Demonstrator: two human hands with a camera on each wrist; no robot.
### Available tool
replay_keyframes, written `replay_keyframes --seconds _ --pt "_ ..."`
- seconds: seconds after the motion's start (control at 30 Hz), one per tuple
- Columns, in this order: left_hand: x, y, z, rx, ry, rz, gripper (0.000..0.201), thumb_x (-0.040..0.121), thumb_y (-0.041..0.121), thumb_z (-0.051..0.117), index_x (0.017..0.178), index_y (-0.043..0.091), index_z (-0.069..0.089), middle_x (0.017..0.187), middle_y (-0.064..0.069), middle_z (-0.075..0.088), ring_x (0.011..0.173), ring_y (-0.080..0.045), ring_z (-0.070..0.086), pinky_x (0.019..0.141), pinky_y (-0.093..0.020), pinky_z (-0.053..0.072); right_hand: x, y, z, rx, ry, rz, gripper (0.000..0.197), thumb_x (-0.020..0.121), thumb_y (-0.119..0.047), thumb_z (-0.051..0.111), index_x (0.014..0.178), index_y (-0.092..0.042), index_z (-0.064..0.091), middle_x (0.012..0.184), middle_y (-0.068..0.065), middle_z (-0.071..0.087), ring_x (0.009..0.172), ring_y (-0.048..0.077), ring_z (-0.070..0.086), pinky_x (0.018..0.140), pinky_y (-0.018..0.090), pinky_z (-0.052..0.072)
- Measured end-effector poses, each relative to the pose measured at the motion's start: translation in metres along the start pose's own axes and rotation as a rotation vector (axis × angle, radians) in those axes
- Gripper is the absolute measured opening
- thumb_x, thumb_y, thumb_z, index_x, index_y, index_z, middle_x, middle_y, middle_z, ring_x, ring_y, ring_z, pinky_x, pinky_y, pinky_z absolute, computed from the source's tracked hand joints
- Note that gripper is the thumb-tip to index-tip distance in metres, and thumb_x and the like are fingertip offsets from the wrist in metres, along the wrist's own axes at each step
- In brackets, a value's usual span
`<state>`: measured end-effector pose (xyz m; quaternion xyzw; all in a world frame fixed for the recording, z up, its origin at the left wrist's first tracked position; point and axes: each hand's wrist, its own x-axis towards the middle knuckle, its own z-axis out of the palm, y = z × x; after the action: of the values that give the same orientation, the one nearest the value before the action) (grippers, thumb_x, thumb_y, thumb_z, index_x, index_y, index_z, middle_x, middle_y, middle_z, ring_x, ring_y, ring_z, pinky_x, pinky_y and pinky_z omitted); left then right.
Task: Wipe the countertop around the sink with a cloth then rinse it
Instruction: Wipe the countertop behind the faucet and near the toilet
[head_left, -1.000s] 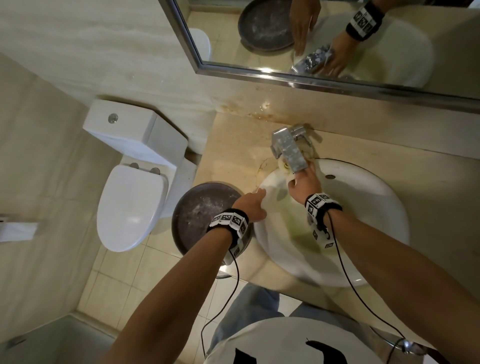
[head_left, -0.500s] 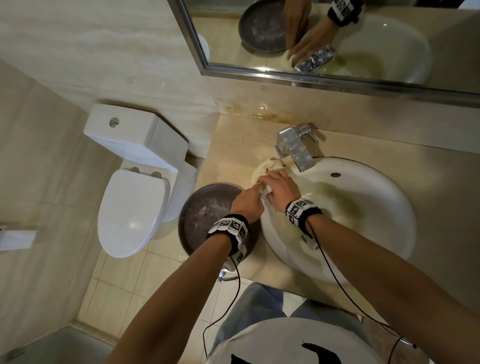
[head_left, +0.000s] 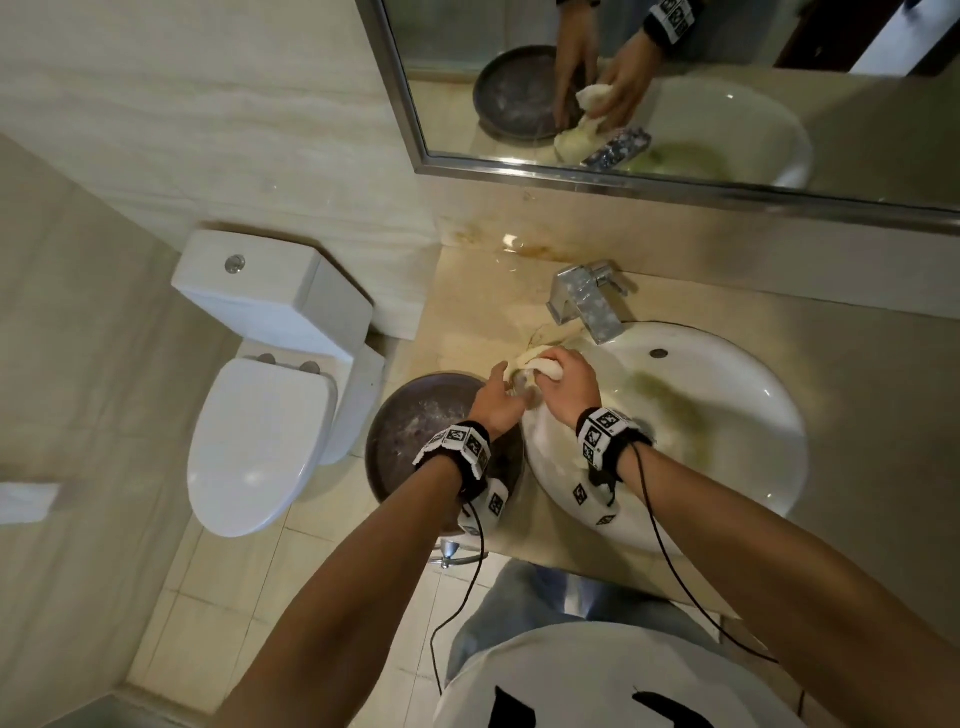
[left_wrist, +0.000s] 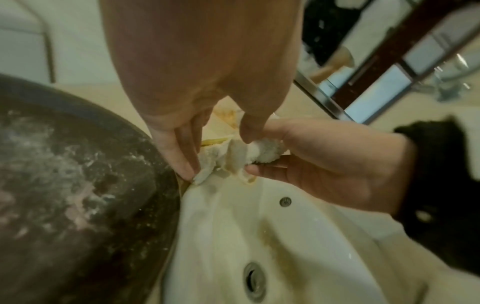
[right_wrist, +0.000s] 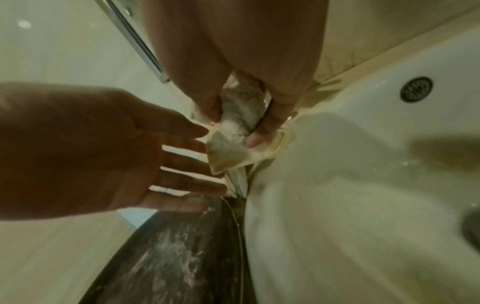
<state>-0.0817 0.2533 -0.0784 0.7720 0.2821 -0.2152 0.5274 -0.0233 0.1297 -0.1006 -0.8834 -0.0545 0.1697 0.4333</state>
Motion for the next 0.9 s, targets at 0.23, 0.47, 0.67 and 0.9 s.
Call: replay_keyframes --seconds 0.23,0.47,0.67,0.9 --pt "-0.015 0.022 0.000 -0.537 -0.027 -0.072 0.070 0.096 0.020 0.061 0.152 0.033 0.022 0.132 -0.009 0.060 0.106 -0.021 0.064 0.081 -0.036 0.055 -0.003 -0.040 -0.044 0.103 -0.111 -0.196 0.035 0.078 0.003 0.067 0.103 -0.021 0.067 0.113 -0.005 0.061 0.104 0.015 0.059 0.080 0.009 0.044" --pt "-0.041 0.024 -0.029 -0.578 0.177 -0.024 0.082 0.086 0.030 0.073 0.152 0.036 0.023 0.142 -0.005 0.046 0.122 -0.028 0.055 0.096 -0.047 0.051 -0.009 -0.087 -0.064 0.125 -0.205 -0.350 0.068 0.077 0.011 0.065 0.119 -0.043 0.059 0.123 -0.009 0.053 0.117 0.013 0.051 0.095 0.032 0.053" --pt "-0.064 0.016 -0.046 -0.582 0.297 0.100 0.072 0.083 0.025 0.073 0.147 0.021 0.041 0.133 -0.008 0.060 0.115 -0.026 0.062 0.095 -0.041 0.054 -0.027 -0.097 -0.047 0.160 -0.332 -0.403 0.065 0.078 0.002 0.070 0.115 -0.050 0.055 0.113 0.001 0.058 0.100 0.017 0.062 0.083 0.028 0.057" --pt "-0.081 0.019 -0.040 -1.079 0.120 -0.021 0.045 0.095 0.045 0.048 0.113 0.008 0.066 0.096 -0.012 0.069 0.081 -0.023 0.068 0.071 -0.034 0.055 -0.043 -0.090 -0.031 0.197 -0.343 -0.419 0.058 0.079 0.010 0.062 0.128 -0.022 0.058 0.132 -0.004 0.055 0.122 0.014 0.053 0.105 0.038 0.049"
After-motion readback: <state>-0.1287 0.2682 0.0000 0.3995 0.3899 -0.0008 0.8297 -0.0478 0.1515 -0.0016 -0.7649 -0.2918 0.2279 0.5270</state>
